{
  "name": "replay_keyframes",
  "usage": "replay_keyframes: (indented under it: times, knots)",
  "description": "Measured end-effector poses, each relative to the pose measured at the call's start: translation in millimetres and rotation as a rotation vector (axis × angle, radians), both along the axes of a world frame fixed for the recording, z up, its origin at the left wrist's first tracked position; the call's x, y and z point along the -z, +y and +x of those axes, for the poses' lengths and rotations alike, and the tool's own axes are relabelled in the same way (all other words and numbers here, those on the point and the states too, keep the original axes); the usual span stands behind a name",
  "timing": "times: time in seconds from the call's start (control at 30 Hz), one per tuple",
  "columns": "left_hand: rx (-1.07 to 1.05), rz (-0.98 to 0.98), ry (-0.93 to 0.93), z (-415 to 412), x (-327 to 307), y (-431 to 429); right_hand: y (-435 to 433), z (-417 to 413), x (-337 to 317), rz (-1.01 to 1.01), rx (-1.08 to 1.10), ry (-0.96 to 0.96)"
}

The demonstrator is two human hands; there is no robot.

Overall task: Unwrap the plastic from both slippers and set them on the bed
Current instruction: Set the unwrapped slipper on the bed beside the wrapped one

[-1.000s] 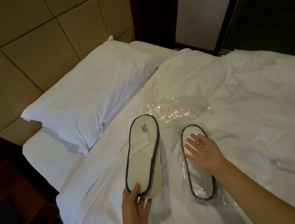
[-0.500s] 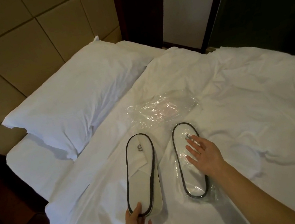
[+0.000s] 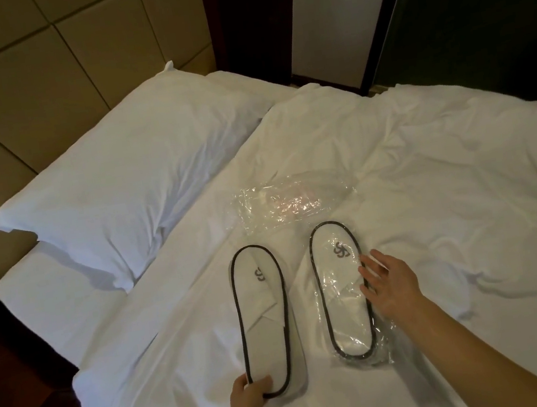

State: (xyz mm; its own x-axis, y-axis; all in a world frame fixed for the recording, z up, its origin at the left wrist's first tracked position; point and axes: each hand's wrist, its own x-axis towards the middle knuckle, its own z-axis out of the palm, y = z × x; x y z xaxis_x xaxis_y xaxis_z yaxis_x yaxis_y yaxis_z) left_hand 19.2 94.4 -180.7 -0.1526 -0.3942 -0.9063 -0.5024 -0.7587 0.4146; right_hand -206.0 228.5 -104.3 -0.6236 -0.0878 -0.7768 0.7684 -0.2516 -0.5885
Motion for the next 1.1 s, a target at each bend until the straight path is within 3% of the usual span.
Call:
replay_keyframes:
  times: [0.2,0.37,0.53,0.67,0.8,1.03,1.1]
  knots:
    - [0.069,0.009,-0.012,-7,-2,5,3,0,-1,0.104,0.042,0.023]
    - [0.139,-0.161,0.002,-22,-11,-5,-2,-3,-5,0.147,0.03,0.025]
    - [0.219,-0.33,0.196,-48,-42,-19,-8,-5,-2,0.176,-0.01,0.045]
    - [0.208,-0.359,0.311,-69,-69,-29,-11,-8,7,0.263,-0.089,0.067]
    - [0.17,-0.365,0.372,-82,-86,-34,-9,-16,21,0.499,-0.24,0.163]
    - [0.167,-0.373,0.432,-90,-103,-43,-4,6,54,0.722,-0.469,0.109]
    - [0.169,-0.378,0.445,-91,-107,-45,-6,11,58,0.705,-0.518,0.094]
